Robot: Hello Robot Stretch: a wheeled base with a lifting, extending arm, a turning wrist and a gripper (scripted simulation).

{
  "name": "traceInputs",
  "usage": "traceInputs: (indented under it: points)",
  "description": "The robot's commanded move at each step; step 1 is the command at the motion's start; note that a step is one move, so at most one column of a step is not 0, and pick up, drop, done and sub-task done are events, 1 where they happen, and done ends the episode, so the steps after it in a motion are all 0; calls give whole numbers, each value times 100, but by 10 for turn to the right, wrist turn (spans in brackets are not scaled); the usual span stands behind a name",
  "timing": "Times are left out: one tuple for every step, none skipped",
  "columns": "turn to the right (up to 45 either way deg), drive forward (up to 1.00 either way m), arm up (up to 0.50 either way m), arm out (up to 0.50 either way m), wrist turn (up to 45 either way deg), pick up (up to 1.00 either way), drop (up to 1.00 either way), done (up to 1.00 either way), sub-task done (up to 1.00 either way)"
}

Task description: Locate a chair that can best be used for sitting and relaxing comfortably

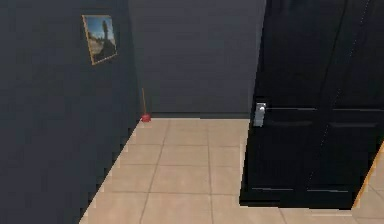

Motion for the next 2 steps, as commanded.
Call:
traceInputs:
  points:
    - [0,20,0,0,0,0,0,0,0]
    - [450,0,0,0,0,0,0,0,0]
